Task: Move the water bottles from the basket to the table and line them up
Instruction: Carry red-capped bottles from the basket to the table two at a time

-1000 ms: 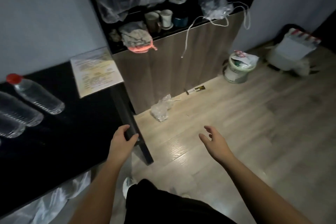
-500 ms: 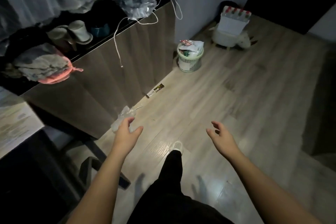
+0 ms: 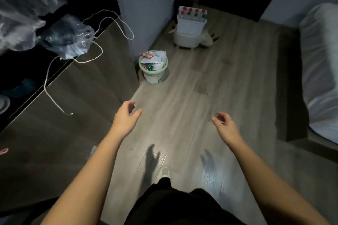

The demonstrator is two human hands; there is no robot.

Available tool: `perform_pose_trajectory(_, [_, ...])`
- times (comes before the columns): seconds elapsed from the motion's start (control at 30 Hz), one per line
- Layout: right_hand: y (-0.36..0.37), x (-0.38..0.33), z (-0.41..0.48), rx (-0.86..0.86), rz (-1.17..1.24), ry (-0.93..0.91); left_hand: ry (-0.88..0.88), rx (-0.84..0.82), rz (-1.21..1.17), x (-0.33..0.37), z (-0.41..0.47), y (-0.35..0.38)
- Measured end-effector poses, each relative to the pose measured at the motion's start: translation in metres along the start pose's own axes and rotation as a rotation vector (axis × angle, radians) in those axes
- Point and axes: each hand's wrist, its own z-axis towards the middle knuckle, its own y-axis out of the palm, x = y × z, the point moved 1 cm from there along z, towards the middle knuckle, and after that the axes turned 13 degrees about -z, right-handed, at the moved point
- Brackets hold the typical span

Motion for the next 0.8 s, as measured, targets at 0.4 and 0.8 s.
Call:
perform_pose_trajectory(0.4, [-0.056,-0.028,0.149,-0.006,0.0,-0.025,-0.013,-0.022,-0.077,0.069,0.119,0.093])
perform_pose_trajectory(0.8, [-0.17,-0.087,0.379,-0.203,-0.245,-0.155,-0.091,0.035,-0.047,0.177,0.282,0.209])
